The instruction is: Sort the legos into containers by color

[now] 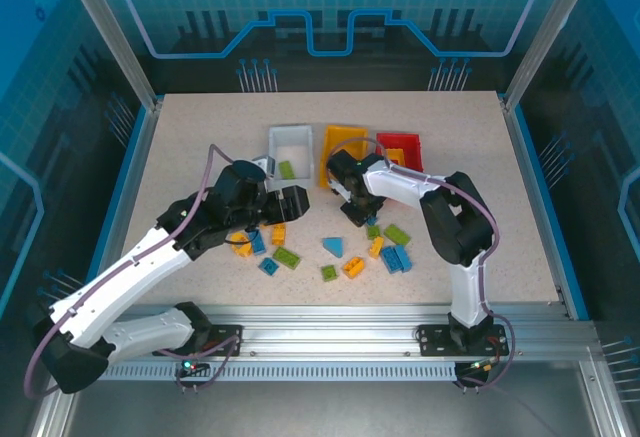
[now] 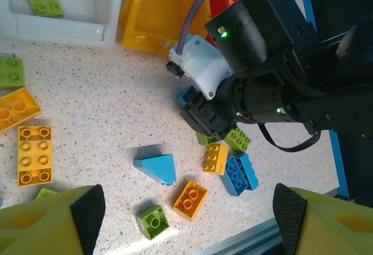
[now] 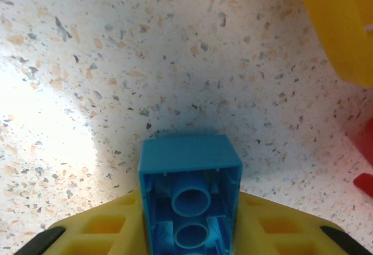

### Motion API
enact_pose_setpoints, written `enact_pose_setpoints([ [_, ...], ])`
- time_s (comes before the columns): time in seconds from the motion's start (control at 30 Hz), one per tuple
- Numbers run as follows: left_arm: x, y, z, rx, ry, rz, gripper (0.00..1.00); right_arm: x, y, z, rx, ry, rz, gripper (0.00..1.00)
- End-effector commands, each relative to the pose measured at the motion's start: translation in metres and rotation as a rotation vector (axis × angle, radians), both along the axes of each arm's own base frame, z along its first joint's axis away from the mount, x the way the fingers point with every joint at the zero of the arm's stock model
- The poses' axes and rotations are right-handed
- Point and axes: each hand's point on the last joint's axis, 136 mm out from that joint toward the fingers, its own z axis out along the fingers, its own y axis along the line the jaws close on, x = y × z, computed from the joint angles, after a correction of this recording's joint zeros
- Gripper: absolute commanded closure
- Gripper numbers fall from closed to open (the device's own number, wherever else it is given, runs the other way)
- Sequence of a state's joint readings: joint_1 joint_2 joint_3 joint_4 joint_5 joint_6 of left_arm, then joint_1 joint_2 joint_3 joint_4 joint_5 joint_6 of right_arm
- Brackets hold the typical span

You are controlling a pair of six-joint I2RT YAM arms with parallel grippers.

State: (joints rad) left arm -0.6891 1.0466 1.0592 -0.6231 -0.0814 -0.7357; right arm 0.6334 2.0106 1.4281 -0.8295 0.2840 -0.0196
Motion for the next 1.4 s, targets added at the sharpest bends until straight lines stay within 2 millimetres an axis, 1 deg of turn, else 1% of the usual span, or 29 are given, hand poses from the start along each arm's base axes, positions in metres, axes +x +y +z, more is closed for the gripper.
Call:
enact_pose_setpoints([
  [0.0,-0.003,0.002,0.002,-0.015,-0.011,0.014,0.19,0.007,0.006,0.006,0.044,-0.015,-0.014,0.70],
  [0.07,-0.002,0.002,0.003,-0.015,-0.020,0.016,0.19,0.012,0.009,0.017,0.058,-0.053,-0.030,0.73],
  [0.13,0.000,0.003,0.005,-0.020,-0.039,0.023,0.19,0.017,0.013,0.034,0.079,-0.106,-0.052,0.74],
  [0.17,0.001,0.004,0.007,-0.025,-0.053,0.027,0.19,0.022,0.017,0.049,0.109,-0.145,-0.073,0.74],
  [0.27,0.005,0.003,0.010,-0.038,-0.082,0.033,0.19,0.035,0.027,0.081,0.198,-0.219,-0.143,0.73],
  [0.3,0.007,0.001,0.011,-0.040,-0.086,0.031,0.19,0.041,0.031,0.089,0.230,-0.229,-0.166,0.73],
  [0.4,0.011,-0.003,0.013,-0.046,-0.091,0.026,0.19,0.061,0.040,0.101,0.288,-0.236,-0.245,0.74],
  [0.53,0.014,-0.006,0.011,-0.046,-0.090,0.027,0.19,0.088,0.049,0.106,0.324,-0.249,-0.333,0.73],
  [0.6,0.015,-0.007,0.011,-0.047,-0.091,0.027,0.19,0.103,0.052,0.102,0.320,-0.244,-0.391,0.73],
  [0.7,0.015,-0.005,0.008,-0.035,-0.084,0.033,0.19,0.117,0.050,0.093,0.297,-0.234,-0.459,0.72],
  [0.8,0.015,0.000,0.001,0.001,-0.065,0.049,0.20,0.126,0.045,0.083,0.273,-0.235,-0.501,0.71],
  [0.97,0.013,0.006,-0.013,0.053,-0.026,0.066,0.22,0.130,0.039,0.063,0.253,-0.214,-0.531,0.68],
  [1.07,0.013,0.013,-0.022,0.097,-0.001,0.086,0.23,0.130,0.039,0.057,0.247,-0.204,-0.531,0.61],
  [1.13,0.012,0.020,-0.030,0.140,0.022,0.105,0.24,0.130,0.040,0.059,0.254,-0.204,-0.528,0.55],
  [1.2,0.010,0.027,-0.038,0.186,0.047,0.122,0.24,0.130,0.042,0.068,0.272,-0.216,-0.522,0.49],
  [1.27,0.009,0.033,-0.048,0.223,0.077,0.138,0.23,0.130,0.046,0.084,0.295,-0.244,-0.504,0.44],
  [1.37,0.010,0.044,-0.061,0.266,0.127,0.179,0.22,0.127,0.051,0.111,0.326,-0.291,-0.482,0.43],
])
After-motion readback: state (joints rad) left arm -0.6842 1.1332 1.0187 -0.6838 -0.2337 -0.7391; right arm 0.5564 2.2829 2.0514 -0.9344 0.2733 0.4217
